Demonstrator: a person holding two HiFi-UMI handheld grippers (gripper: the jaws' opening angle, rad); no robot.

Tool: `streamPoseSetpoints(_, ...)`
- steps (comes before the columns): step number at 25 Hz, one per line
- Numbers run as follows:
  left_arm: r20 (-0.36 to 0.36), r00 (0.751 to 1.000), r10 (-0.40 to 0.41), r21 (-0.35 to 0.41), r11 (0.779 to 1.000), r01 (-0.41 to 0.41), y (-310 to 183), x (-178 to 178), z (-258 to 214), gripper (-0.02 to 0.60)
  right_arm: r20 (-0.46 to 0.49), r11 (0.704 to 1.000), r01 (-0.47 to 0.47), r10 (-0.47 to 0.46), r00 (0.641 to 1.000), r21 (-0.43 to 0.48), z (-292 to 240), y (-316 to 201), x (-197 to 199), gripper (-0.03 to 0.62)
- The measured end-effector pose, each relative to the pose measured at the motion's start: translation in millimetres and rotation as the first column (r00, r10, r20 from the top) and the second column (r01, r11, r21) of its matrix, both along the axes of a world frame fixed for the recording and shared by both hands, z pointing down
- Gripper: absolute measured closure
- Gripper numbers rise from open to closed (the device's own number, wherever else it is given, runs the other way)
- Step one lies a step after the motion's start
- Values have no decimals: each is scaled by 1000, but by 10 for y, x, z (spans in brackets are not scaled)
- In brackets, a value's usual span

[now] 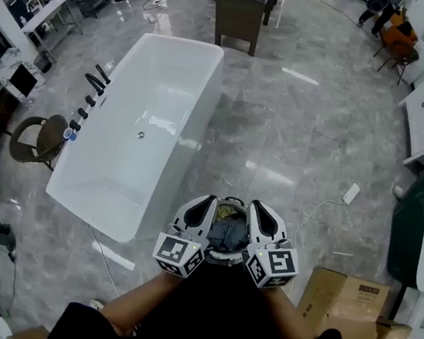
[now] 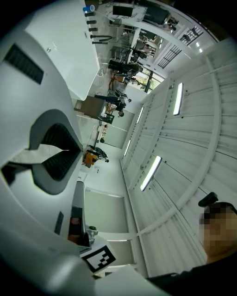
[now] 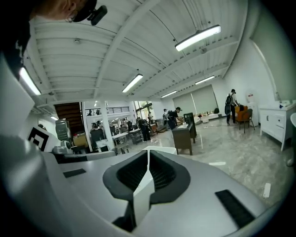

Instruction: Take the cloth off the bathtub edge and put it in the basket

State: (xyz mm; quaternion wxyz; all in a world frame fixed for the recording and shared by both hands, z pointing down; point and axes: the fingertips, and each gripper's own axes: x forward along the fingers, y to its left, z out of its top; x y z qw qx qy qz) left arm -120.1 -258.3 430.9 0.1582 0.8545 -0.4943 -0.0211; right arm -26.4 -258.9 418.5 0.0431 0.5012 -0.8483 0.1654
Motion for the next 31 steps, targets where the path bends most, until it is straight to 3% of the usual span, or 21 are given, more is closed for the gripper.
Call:
streamPoseSetpoints(4,31,999,33,42,999,-34,-86,-71,-173,566,-61,995,21,-15,998,94,-121,15,-174,563)
streamPoseSetpoints(13,70,989,134,94,986,-140,-157,-49,-245,566,-142,990,-48,66,988,129,-161,23,-341,563)
streamPoseSetpoints(18,87,982,165,74,982,-171,-111,-36,-228,566,-156,988,-63,85,984,142,-214,39,-410,563)
streamPoseSetpoints(31,70,989,132,66,988,-136,74,-453,-152,566,-172,991,34,-12,985,127,-123,144,-976,563)
